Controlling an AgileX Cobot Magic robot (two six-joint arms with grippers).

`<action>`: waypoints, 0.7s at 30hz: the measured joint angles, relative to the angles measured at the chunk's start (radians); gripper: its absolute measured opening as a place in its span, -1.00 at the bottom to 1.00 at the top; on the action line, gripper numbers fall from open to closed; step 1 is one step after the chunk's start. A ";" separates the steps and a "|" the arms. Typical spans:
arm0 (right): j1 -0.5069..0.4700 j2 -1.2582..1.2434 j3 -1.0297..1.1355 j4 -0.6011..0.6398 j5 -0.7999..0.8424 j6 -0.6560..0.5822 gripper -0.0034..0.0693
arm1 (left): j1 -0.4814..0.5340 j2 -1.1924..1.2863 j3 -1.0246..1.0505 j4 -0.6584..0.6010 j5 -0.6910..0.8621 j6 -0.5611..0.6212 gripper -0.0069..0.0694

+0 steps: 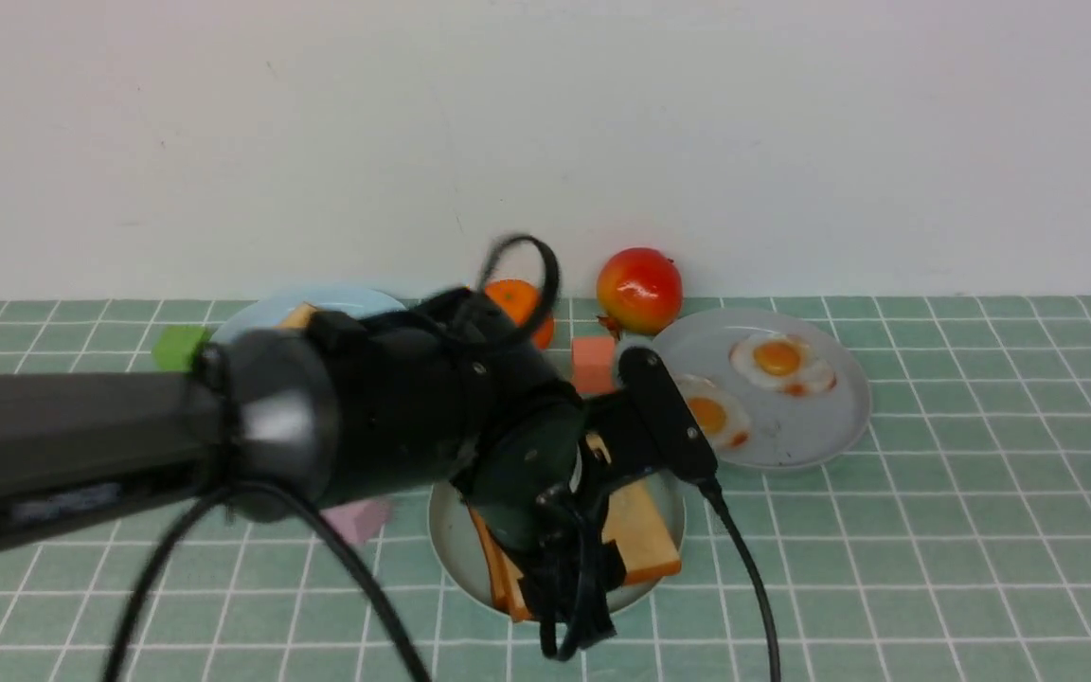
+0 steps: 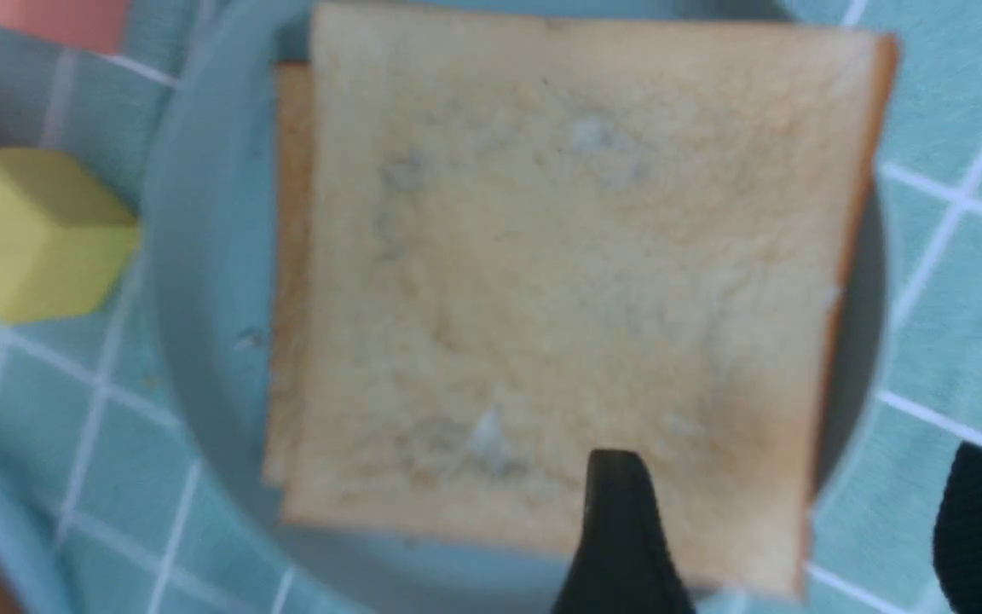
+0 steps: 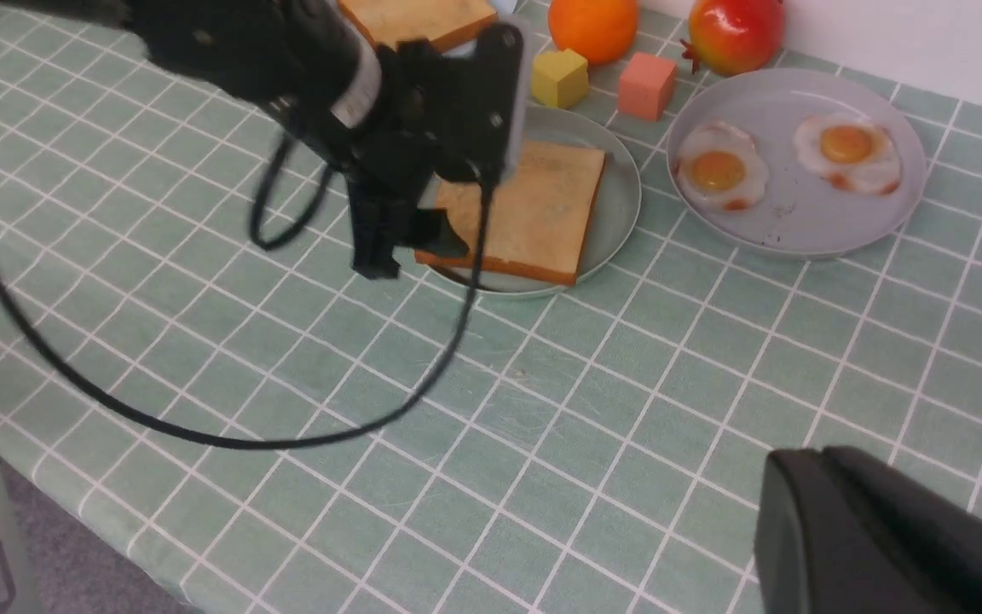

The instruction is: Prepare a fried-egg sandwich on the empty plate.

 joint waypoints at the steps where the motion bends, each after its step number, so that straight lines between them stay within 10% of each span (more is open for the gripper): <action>1: 0.000 0.000 0.000 0.000 0.000 0.000 -0.83 | -0.007 -0.042 0.000 -0.004 0.008 -0.020 0.41; 10: 0.000 -0.001 0.000 -0.032 0.000 0.000 -0.82 | -0.064 -0.662 0.129 -0.033 -0.035 -0.362 -0.84; 21: 0.000 -0.033 0.054 -0.065 -0.036 0.004 -0.82 | -0.064 -1.398 0.815 -0.070 -0.503 -0.433 -0.86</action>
